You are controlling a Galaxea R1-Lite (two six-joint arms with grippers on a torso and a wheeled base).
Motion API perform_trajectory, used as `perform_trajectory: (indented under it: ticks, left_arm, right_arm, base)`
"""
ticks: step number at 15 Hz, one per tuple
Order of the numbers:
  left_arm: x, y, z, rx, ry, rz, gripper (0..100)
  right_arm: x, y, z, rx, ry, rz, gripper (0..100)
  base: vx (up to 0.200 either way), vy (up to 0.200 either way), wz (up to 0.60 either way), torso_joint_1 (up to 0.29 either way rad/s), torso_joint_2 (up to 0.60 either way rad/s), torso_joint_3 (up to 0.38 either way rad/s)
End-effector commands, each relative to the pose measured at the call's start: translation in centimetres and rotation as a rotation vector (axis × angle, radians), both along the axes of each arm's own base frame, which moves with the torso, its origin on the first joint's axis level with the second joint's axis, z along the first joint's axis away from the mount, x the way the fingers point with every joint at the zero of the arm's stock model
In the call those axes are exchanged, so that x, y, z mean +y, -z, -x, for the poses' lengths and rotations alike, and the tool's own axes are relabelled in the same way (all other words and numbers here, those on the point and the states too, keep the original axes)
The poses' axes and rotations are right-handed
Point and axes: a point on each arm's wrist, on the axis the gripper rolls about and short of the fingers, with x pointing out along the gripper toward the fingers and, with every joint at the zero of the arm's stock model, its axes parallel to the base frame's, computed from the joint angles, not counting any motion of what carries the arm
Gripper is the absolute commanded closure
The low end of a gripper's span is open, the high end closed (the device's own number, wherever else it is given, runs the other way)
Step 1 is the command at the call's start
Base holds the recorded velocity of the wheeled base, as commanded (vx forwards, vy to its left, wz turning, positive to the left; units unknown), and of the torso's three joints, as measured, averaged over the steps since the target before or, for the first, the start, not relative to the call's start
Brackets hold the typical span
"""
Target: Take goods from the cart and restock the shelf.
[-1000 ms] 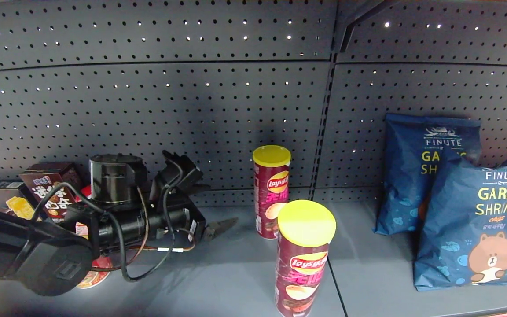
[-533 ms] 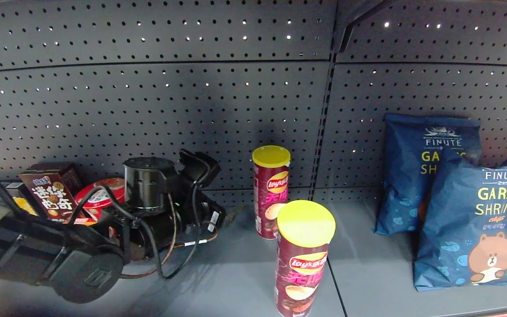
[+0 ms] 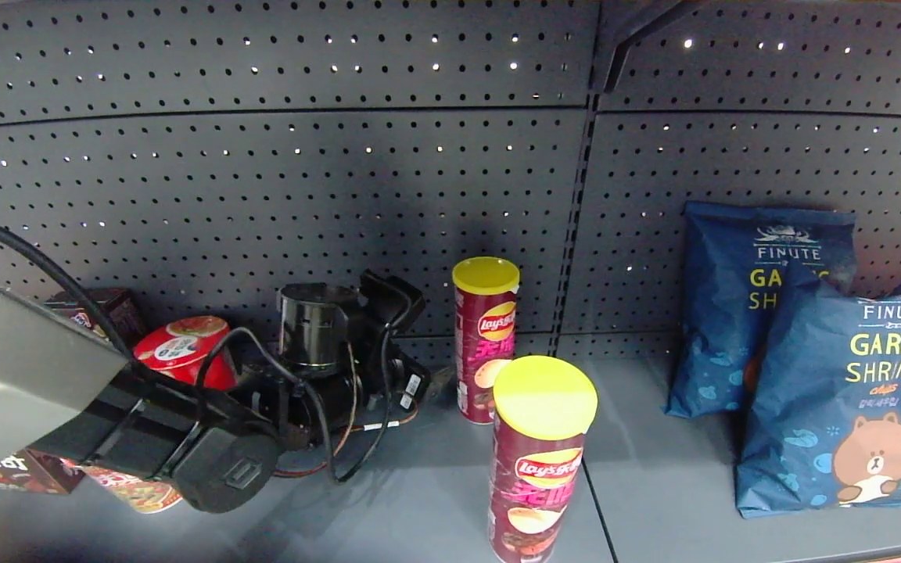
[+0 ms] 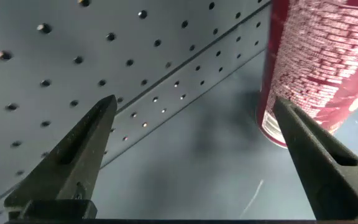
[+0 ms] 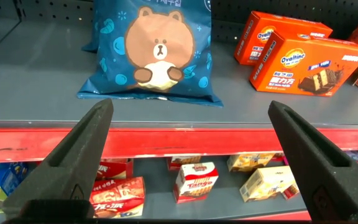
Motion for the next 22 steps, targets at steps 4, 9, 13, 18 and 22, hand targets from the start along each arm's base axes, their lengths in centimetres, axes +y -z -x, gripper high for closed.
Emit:
perform_trajectory:
  ticks: [4, 9, 13, 18, 22]
  left_arm:
    - [-0.6, 1.0, -1.1, 0.01, -0.001, -0.007, 0]
    - [0.3, -1.7, -0.3, -0.051, -0.028, 0.027, 0]
    - [2.4, -7.6, 3.6, -0.128, -0.024, 0.084, 0]
    - [4.3, -8.6, 11.3, -0.06, -0.008, 0.079, 0]
    - [3.7, -7.3, 13.1, -0.031, 0.02, 0.044, 0]
  right_arm:
    - [0.0, 0.0, 0.0, 0.002, 0.0, 0.001, 0]
    - [0.0, 0.0, 0.0, 0.002, 0.0, -0.001, 0]
    - [0.0, 0.0, 0.0, 0.003, 0.0, -0.005, 0]
    - [0.1, -7.0, 0.9, 0.088, -0.112, 0.004, 0]
    - [0.6, -12.6, -2.4, 0.249, -0.332, -0.006, 0]
  base:
    - [0.0, 0.0, 0.0, 0.0, 0.0, 0.0]
    - [0.0, 0.0, 0.0, 0.0, 0.0, 0.0]
    - [0.0, 0.0, 0.0, 0.0, 0.0, 0.0]
    - [0.0, 0.0, 0.0, 0.0, 0.0, 0.0]
    - [0.0, 0.0, 0.0, 0.0, 0.0, 0.0]
